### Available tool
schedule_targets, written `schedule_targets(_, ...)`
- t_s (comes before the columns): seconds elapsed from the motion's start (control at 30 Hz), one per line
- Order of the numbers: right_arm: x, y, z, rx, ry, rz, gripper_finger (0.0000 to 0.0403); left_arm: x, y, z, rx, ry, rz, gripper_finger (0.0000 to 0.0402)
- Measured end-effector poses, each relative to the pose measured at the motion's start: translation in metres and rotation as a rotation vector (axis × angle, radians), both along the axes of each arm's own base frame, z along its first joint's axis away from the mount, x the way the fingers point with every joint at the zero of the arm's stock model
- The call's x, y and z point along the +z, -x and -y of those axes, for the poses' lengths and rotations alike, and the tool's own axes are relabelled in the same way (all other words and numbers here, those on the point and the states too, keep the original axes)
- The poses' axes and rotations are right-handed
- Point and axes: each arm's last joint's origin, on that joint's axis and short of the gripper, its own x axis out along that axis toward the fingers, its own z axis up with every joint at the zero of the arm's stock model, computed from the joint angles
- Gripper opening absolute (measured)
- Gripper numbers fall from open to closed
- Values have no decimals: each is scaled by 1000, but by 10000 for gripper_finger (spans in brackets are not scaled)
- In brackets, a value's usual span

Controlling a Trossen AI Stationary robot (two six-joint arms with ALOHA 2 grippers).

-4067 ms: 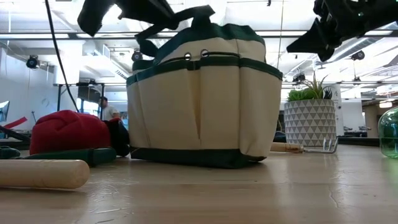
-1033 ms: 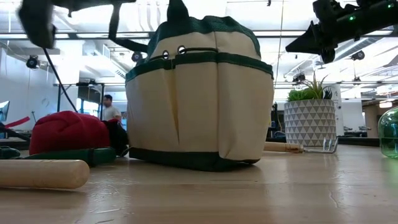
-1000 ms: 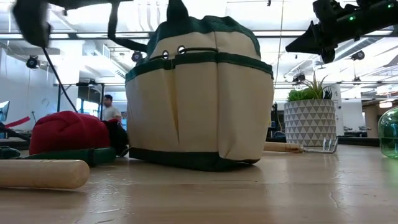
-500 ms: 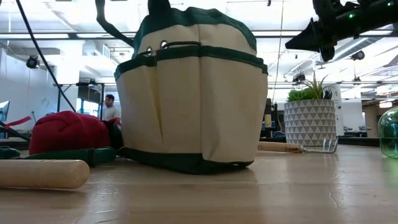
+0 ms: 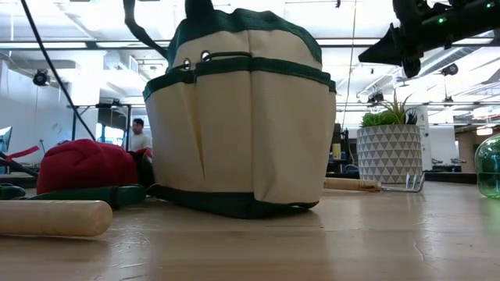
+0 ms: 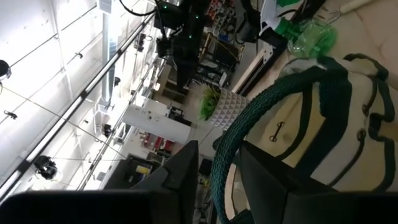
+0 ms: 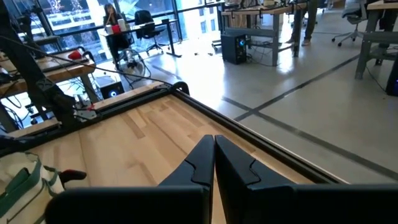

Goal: Pick & Place Garden tools in Gardening bag
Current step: Prepare the light brown gardening bag on the table

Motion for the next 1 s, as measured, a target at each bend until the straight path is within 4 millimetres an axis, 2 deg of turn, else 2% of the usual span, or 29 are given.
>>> schedule_targets(0.27,0,0,0,-1,-6,4,8,-1,-4,5,-42,47,-31,93)
schedule_targets(0.4,0,0,0,-1,-7,4,8,5,-3,-2,-89,175,-110,83)
schedule_targets(0.5,0,0,0,0,-7,3,8,16,-4,-12,-94,345,-268,83)
schedule_targets(0.6,0,0,0,-1,-7,3,8,32,-6,-16,-68,483,-324,83)
schedule_targets(0.77,0,0,0,0,-3,0,8,43,-5,-14,-103,539,-381,83)
schedule_targets(1.0,0,0,0,-1,-10,3,8,61,5,-26,-127,616,-380,83)
